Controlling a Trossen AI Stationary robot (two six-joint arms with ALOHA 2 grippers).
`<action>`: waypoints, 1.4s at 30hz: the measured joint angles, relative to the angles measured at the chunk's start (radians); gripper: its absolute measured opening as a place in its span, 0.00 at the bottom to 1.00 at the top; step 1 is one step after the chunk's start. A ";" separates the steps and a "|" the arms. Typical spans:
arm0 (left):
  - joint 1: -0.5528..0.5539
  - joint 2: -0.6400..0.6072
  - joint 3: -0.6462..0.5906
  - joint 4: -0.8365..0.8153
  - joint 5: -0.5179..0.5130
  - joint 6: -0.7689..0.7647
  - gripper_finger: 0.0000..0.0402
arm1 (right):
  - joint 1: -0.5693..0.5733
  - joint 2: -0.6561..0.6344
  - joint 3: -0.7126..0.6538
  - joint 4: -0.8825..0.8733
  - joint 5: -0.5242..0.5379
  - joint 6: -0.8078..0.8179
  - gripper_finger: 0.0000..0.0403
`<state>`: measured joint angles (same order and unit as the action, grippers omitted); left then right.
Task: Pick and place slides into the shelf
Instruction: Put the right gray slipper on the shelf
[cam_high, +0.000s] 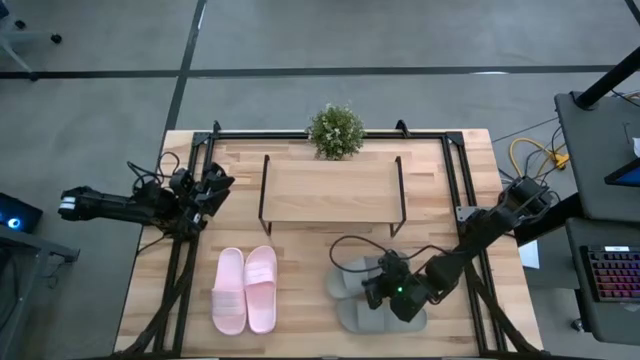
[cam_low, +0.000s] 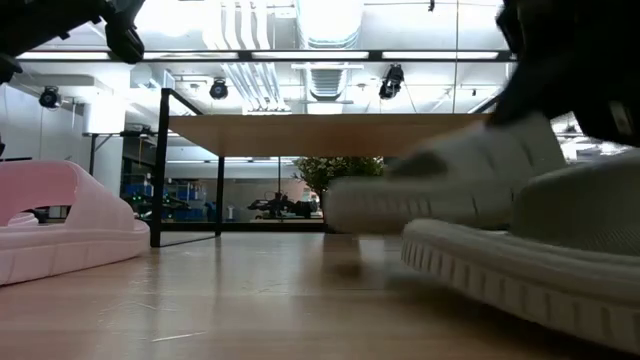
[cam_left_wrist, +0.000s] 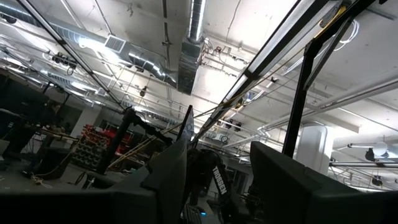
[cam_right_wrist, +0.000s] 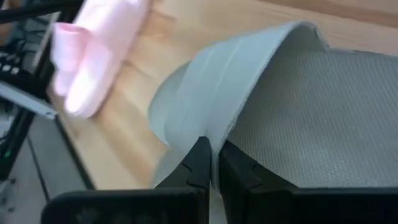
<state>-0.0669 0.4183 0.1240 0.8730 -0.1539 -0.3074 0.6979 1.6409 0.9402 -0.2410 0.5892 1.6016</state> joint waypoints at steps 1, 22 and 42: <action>0.000 0.000 0.000 0.000 0.000 0.000 0.41 | 0.000 -0.002 0.022 -0.022 0.000 -0.013 0.02; 0.000 0.095 0.061 0.001 0.051 0.132 0.41 | -0.048 -0.048 0.426 -0.301 0.011 -0.302 0.02; -0.020 0.381 0.652 -0.775 0.068 0.573 0.41 | -0.211 -0.255 0.466 -0.302 -0.074 -0.463 0.02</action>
<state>-0.0870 0.7995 0.7758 0.0978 -0.0861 0.2653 0.4867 1.3855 1.4059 -0.5431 0.5154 1.1388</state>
